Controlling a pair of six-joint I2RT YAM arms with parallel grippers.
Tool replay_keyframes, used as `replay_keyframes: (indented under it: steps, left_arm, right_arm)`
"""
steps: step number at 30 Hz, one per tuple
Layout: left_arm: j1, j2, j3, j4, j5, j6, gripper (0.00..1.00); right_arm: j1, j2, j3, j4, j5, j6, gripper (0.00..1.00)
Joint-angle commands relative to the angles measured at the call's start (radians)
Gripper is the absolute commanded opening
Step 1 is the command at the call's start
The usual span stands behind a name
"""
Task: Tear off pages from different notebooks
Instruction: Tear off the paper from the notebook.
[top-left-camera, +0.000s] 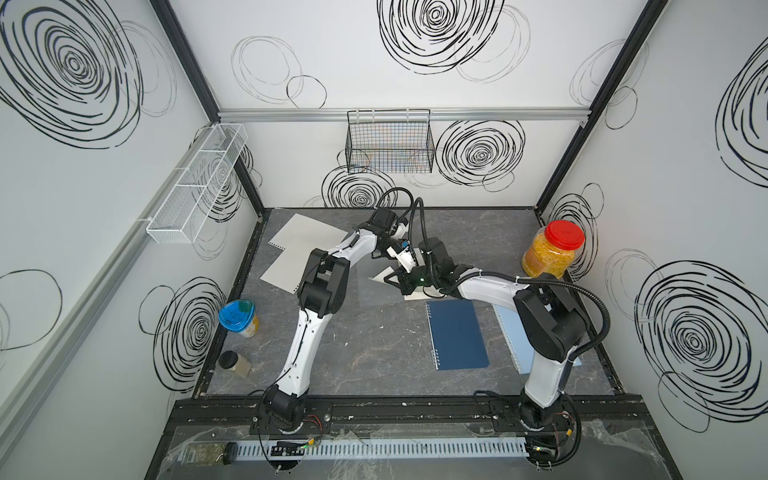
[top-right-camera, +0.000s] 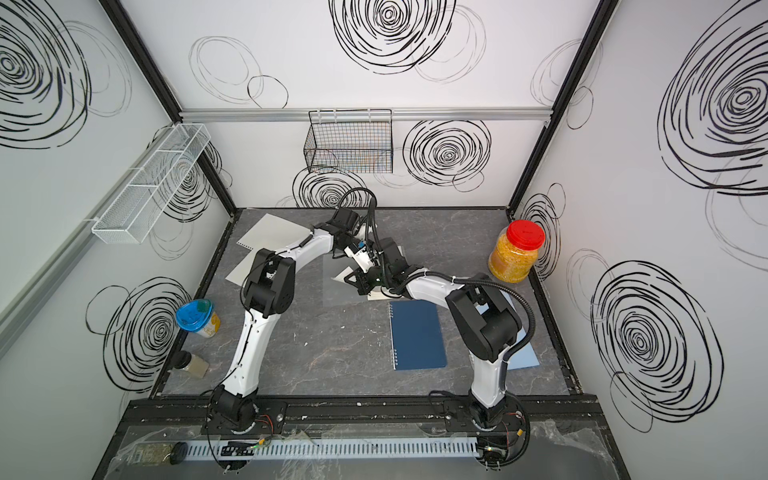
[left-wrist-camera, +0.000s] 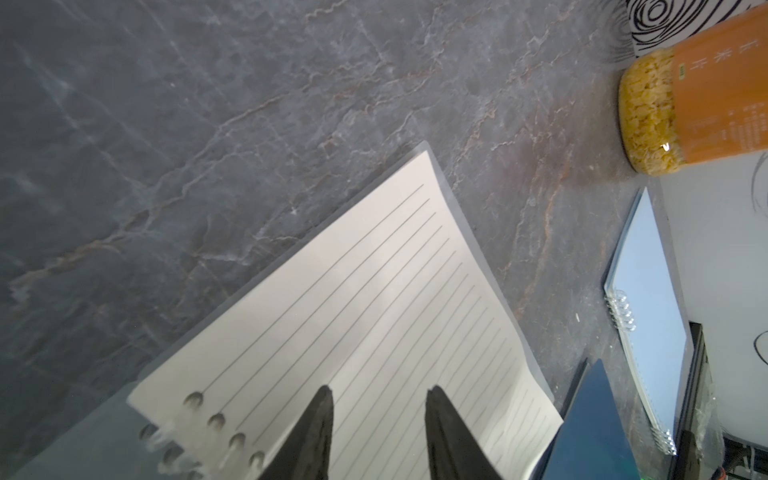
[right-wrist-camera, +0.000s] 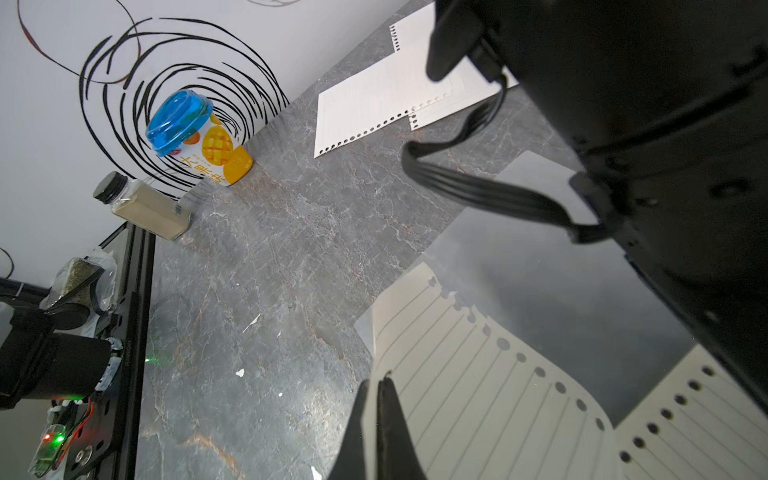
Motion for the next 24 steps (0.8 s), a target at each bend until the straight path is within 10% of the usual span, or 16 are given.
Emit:
replay_keyframes:
  steps: [1, 24]
  left_arm:
    - [0.003, 0.027, -0.002, -0.003, 0.009, 0.006, 0.41]
    - [-0.019, 0.128, 0.085, -0.117, -0.168, 0.038, 0.37]
  right_arm:
    - [0.004, -0.039, -0.005, 0.043, 0.000, 0.007, 0.00]
    - [0.307, -0.193, -0.180, 0.364, -0.057, 0.175, 0.00]
